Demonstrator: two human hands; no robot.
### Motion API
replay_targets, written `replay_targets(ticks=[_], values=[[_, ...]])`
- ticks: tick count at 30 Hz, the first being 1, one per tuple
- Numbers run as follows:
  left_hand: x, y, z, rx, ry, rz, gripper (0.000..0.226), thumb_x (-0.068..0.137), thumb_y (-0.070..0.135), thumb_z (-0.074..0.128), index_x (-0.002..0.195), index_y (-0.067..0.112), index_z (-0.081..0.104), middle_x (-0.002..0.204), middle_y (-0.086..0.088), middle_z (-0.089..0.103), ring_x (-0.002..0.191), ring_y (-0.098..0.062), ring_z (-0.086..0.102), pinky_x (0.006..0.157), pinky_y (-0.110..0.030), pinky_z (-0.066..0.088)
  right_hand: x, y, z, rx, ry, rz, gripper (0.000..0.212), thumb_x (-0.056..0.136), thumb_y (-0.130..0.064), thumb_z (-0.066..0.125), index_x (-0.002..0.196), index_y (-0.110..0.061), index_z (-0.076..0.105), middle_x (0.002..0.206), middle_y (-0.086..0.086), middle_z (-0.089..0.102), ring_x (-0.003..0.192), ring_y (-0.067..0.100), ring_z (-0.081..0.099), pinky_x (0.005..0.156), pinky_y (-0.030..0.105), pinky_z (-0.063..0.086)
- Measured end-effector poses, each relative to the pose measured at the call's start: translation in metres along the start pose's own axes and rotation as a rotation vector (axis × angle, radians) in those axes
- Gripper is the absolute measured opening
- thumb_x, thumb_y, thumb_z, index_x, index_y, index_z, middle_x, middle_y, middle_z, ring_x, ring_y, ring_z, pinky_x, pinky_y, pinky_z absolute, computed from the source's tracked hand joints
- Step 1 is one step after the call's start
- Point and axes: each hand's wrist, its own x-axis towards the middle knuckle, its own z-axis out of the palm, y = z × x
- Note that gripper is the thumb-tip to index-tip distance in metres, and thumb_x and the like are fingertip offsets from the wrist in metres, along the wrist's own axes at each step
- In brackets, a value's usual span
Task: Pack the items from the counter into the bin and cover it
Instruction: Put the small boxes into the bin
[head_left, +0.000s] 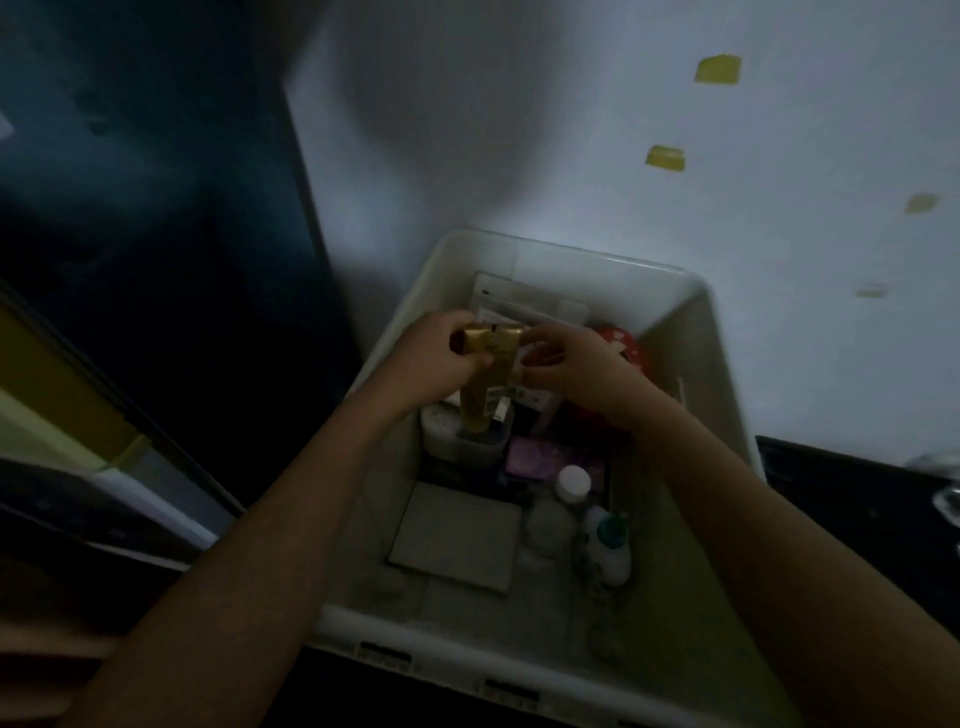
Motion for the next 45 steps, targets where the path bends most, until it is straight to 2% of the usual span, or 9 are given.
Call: replay_targets(ticks=[3,5,9,14,19,23,28,35,45], values=[[-0.008,0.006,0.005,-0.059,-0.178,0.075,0.023,0.083,0.007,0.065,0.098,0.025,0.065,0.091,0.000,0.069,0.085,-0.005,0.066,0.077,-0.023,0.056,-0.019,-0.003,-0.002,-0.014,0.005,-0.086,0.025,0.084,-0.018,0.066,0.109,-0.017,0.060,0.093,-0.010,0.059,0.084,0.006,0.058,0.073,0.015,0.047],[-0.011,0.008,0.009,-0.043,-0.259,0.096,0.023,0.082,0.005,0.065,0.096,0.023,0.066,0.086,0.004,0.066,0.074,0.005,0.062,0.070,-0.015,0.053,-0.024,0.001,0.003,-0.046,-0.013,-0.100,0.019,0.085,-0.018,0.065,0.103,-0.014,0.062,0.089,-0.005,0.058,0.079,0.010,0.057,0.073,0.022,0.048],[-0.008,0.001,0.021,0.083,-0.335,0.040,0.013,0.085,0.010,0.063,0.097,0.006,0.066,0.087,-0.003,0.065,0.078,-0.010,0.061,0.076,-0.031,0.052,-0.027,0.013,0.012,-0.184,-0.063,-0.077,0.004,0.086,-0.013,0.062,0.086,-0.015,0.059,0.075,-0.006,0.053,0.068,0.008,0.051,0.069,0.026,0.046],[0.000,-0.017,0.030,0.230,-0.316,0.046,0.027,0.085,0.020,0.065,0.110,0.018,0.059,0.103,0.005,0.058,0.095,-0.009,0.057,0.077,-0.018,0.048,-0.027,0.020,0.022,-0.304,-0.107,-0.033,0.006,0.090,-0.014,0.058,0.095,-0.013,0.059,0.074,-0.010,0.048,0.065,0.003,0.049,0.058,0.012,0.040],[0.004,-0.035,0.036,0.578,-0.268,0.045,0.027,0.087,0.019,0.063,0.113,0.016,0.054,0.119,-0.004,0.052,0.101,-0.015,0.053,0.083,-0.027,0.047,-0.020,0.029,0.035,-0.425,-0.166,0.073,0.016,0.090,-0.016,0.057,0.106,-0.011,0.057,0.102,0.005,0.060,0.086,0.018,0.059,0.079,0.031,0.055],[0.007,-0.043,0.046,0.675,-0.312,0.046,0.029,0.087,0.024,0.063,0.114,0.015,0.055,0.125,-0.009,0.049,0.106,-0.022,0.053,0.085,-0.031,0.047,-0.018,0.029,0.039,-0.510,-0.224,0.155,0.020,0.092,-0.020,0.052,0.106,-0.008,0.059,0.100,0.009,0.057,0.083,0.019,0.054,0.077,0.031,0.050],[0.007,-0.048,0.057,0.728,-0.393,0.030,0.027,0.092,0.029,0.054,0.116,0.016,0.054,0.124,-0.012,0.047,0.110,-0.028,0.049,0.088,-0.035,0.043,-0.013,0.029,0.039,-0.495,-0.185,0.122,0.016,0.090,-0.020,0.056,0.099,-0.008,0.061,0.095,0.008,0.061,0.085,0.024,0.062,0.074,0.033,0.053],[0.009,-0.052,0.061,0.755,-0.388,0.018,0.032,0.093,0.030,0.053,0.120,0.012,0.052,0.127,-0.014,0.043,0.113,-0.030,0.048,0.088,-0.032,0.042,-0.018,0.031,0.045,-0.657,-0.282,0.162,0.015,0.092,-0.013,0.050,0.105,-0.009,0.056,0.091,0.004,0.046,0.081,0.019,0.048,0.071,0.031,0.040],[0.007,-0.054,0.063,0.831,-0.400,0.068,0.033,0.093,0.030,0.050,0.120,0.011,0.051,0.126,-0.016,0.042,0.114,-0.034,0.045,0.090,-0.041,0.045,-0.020,0.033,0.052,-0.671,-0.344,0.210,0.018,0.093,-0.020,0.051,0.109,-0.011,0.056,0.097,0.007,0.052,0.083,0.020,0.050,0.072,0.032,0.040]])
